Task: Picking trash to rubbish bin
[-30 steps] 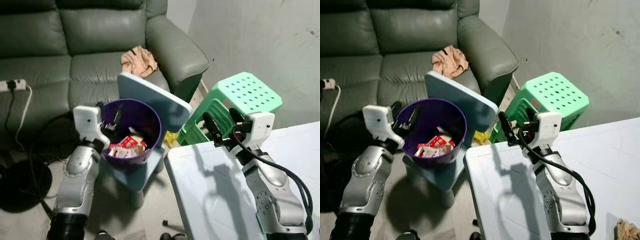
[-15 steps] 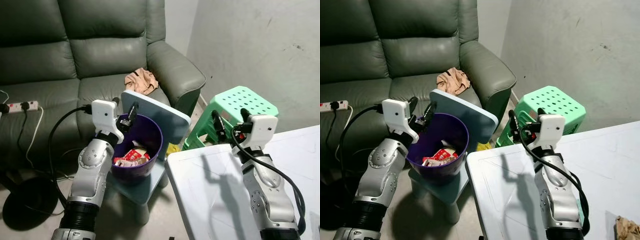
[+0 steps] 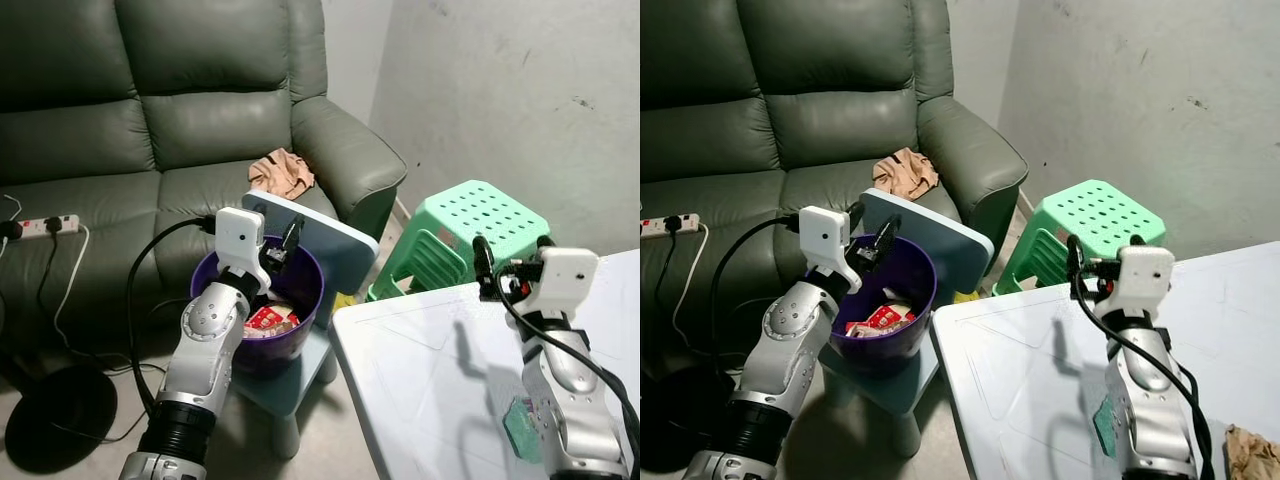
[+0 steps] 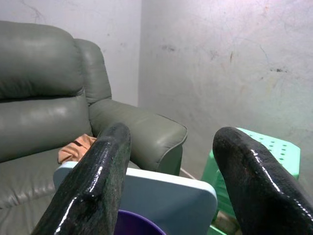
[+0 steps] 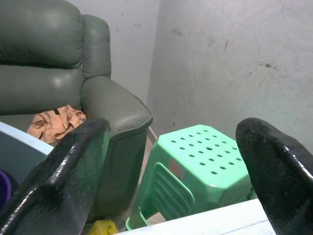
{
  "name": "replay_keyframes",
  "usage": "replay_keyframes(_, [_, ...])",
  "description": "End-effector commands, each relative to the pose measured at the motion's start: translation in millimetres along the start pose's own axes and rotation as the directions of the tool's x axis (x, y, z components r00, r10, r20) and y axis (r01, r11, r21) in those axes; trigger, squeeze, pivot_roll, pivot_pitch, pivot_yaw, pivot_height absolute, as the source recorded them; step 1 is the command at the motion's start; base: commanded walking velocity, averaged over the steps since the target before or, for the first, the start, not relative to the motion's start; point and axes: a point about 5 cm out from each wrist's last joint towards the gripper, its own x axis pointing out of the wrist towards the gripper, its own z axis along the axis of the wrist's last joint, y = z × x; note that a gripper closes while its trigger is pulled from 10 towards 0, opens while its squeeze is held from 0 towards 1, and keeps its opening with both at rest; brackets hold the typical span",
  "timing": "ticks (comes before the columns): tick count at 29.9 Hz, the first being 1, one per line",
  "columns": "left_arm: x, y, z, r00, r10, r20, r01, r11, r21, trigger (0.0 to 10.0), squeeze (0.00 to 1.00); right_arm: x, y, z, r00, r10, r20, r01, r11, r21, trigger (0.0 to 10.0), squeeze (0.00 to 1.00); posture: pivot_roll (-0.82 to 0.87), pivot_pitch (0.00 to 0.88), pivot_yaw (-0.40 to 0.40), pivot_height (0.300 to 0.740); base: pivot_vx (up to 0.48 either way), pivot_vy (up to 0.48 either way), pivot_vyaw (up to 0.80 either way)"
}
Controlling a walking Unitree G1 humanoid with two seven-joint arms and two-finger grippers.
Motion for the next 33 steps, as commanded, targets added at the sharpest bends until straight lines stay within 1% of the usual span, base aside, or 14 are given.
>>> replay_keyframes(1, [2.5, -4.9, 1, 1.000, -0.028, 0.005, 0.028, 1.000, 0.008, 10.0, 0.00, -0.5, -5.1, 4, 1.000, -0.014, 0.022, 0.015, 1.000, -0.010, 10.0, 0.00, -0.06, 0.022, -0.066, 0.740, 0.000, 0.000, 0.00])
replay_keyframes(5, [0.1, -3.2, -1, 1.000, -0.020, 0.002, 0.020, 1.000, 0.000, 10.0, 0.00, -2.4, 2.3, 5, 0.999, 0.008, 0.032, -0.008, 1.000, 0.012, 10.0, 0.00, -0.06, 0.021, -0.070, 0.740, 0.000, 0.000, 0.00])
replay_keyframes(9, [-1.8, -1.2, -2, 1.000, -0.009, 0.006, 0.009, 1.000, -0.022, 10.0, 0.00, -3.2, 4.2, 3, 1.000, 0.014, 0.027, -0.015, 1.000, 0.017, 10.0, 0.00, -0.06, 0.017, -0.073, 0.740, 0.000, 0.000, 0.00])
replay_keyframes(13, [-2.6, -0.2, -2, 1.000, -0.002, 0.005, 0.002, 1.000, -0.019, 10.0, 0.00, -3.3, 4.6, 2, 1.000, 0.018, 0.014, -0.019, 1.000, 0.023, 10.0, 0.00, -0.05, 0.015, -0.074, 0.740, 0.000, 0.000, 0.00])
replay_keyframes(19, [-2.0, 1.2, -3, 1.000, 0.007, 0.002, -0.007, 0.999, -0.038, 10.0, 0.00, -2.2, 5.1, 2, 1.000, 0.023, 0.009, -0.023, 0.999, 0.026, 10.0, 0.00, -0.05, 0.013, -0.077, 0.740, 0.000, 0.000, -0.68])
replay_keyframes(21, [-1.8, 2.1, -3, 1.000, 0.014, -0.003, -0.014, 0.999, -0.050, 10.0, 0.00, -2.2, 5.7, 1, 1.000, 0.026, 0.007, -0.026, 0.999, 0.025, 10.0, 0.00, -0.05, 0.012, -0.079, 0.740, 0.000, 0.450, -0.76])
replay_keyframes(25, [-1.8, 2.6, -3, 1.000, 0.017, -0.002, -0.017, 0.999, -0.045, 10.0, 0.00, -2.0, 5.6, 1, 1.000, 0.027, 0.008, -0.027, 0.999, 0.023, 10.0, 0.00, -0.05, 0.011, -0.081, 0.740, 0.000, 0.450, -0.76])
replay_keyframes(28, [-1.2, 3.3, -3, 1.000, 0.027, 0.001, -0.027, 0.999, -0.034, 10.0, 0.00, -1.1, 5.4, 2, 0.999, 0.031, 0.008, -0.031, 0.999, 0.024, 10.0, 0.00, -0.05, 0.008, -0.084, 0.740, 0.000, 0.000, -0.76])
replay_keyframes(33, [-0.9, 3.1, -3, 0.999, 0.033, -0.002, -0.034, 0.998, -0.055, 10.0, 0.00, -0.5, 5.2, 2, 0.999, 0.034, 0.008, -0.034, 0.999, 0.020, 10.0, 0.00, -0.05, 0.009, -0.086, 0.740, 0.000, 0.000, -0.76])
